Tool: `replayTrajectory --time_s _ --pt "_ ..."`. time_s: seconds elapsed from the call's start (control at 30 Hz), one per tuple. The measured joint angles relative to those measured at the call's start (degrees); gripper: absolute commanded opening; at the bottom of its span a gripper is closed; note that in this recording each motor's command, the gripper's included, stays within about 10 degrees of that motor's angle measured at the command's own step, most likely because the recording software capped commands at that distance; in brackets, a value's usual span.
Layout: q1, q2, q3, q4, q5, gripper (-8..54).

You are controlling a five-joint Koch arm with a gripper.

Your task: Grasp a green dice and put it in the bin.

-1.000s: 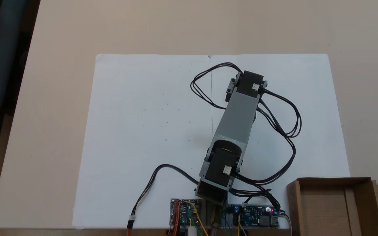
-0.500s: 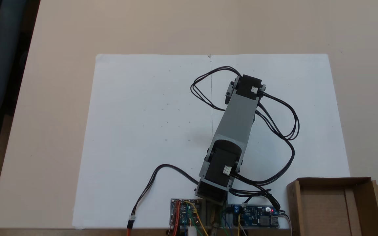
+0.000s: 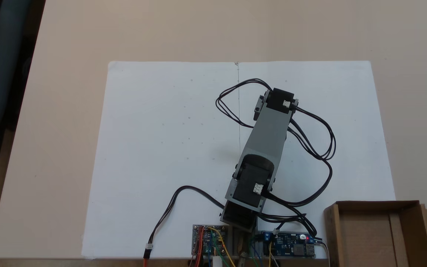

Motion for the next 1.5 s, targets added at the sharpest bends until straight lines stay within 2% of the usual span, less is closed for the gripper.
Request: replayTrajectory --time_s 0.67,1.03,1.37,1.5 --pt "0.00 -7.12 2.64 -8.26 0.00 43.2" --pt "0.00 -10.90 2.55 -10.99 0.44 41.3" --pt "0.00 -12.13 2.55 -12.48 2.11 35.8" --pt "0.00 -12.13 2.55 -13.27 2.11 35.6"
